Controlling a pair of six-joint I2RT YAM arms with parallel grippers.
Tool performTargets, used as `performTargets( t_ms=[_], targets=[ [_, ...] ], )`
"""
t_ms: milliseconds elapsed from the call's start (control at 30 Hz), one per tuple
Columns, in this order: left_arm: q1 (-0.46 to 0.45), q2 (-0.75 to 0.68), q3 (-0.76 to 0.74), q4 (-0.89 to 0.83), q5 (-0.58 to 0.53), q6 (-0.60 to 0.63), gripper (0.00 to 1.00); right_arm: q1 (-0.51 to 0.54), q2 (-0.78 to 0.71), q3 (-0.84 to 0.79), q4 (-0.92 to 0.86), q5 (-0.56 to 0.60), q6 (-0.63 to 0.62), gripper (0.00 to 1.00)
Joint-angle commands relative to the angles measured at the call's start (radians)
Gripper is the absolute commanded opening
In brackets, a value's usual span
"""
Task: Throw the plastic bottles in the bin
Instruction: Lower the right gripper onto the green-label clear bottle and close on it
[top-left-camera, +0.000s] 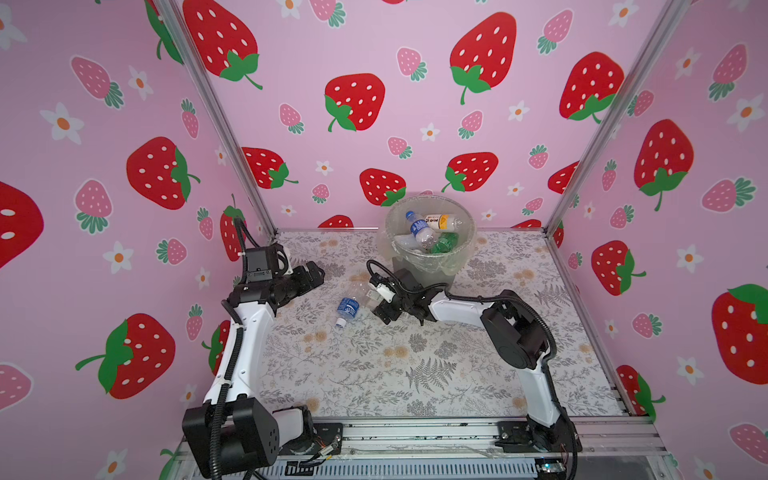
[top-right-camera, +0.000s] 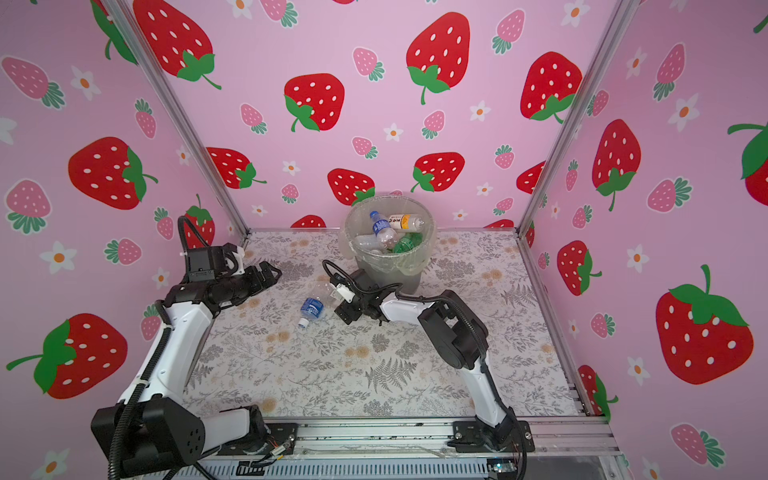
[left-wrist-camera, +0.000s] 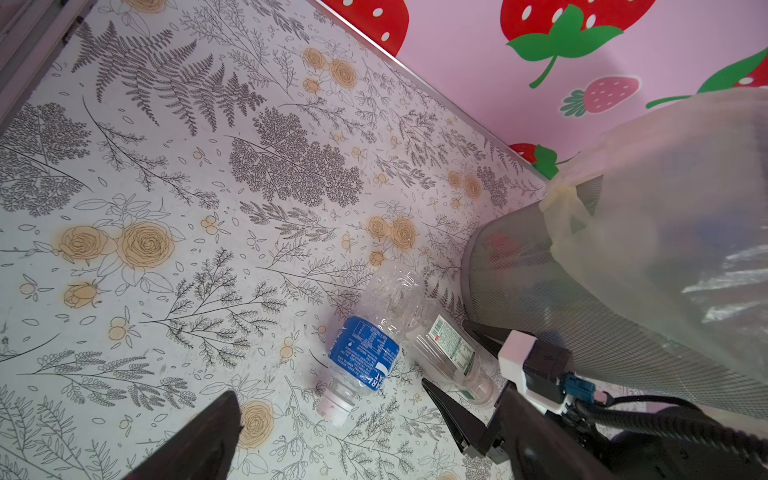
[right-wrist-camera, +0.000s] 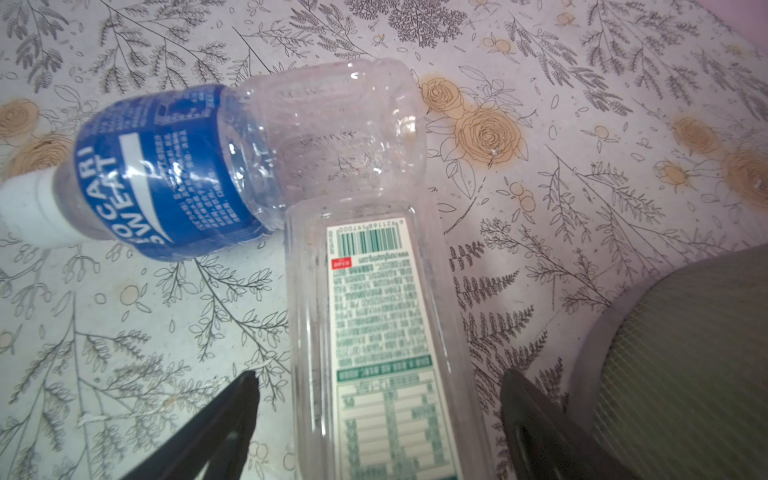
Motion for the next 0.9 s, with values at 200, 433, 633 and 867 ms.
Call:
performTargets(
  t_ms=[200,433,633,867],
  targets=[
    [0.011,0.0,0.016,0.006,0.018,-0.007,0.99,-0.002,0.059,0.021,-0.004,-0.015,0.008,0.88],
    [0.012,0.0,0.016,0.008,0.021,-0.01,0.99,-0.002,0.033,-0.034,0.035,-0.032,0.036,0.69],
    [0.012,0.003,0.016,0.009,0.024,-0.013,0.99,0.0,-0.047,-0.132,0.096,-0.039,0.074,0.61],
    [0.012,0.009,0.015,0.012,0.031,-0.016,0.99,0.008,-0.189,-0.279,0.143,-0.019,0.115,0.6]
  ],
)
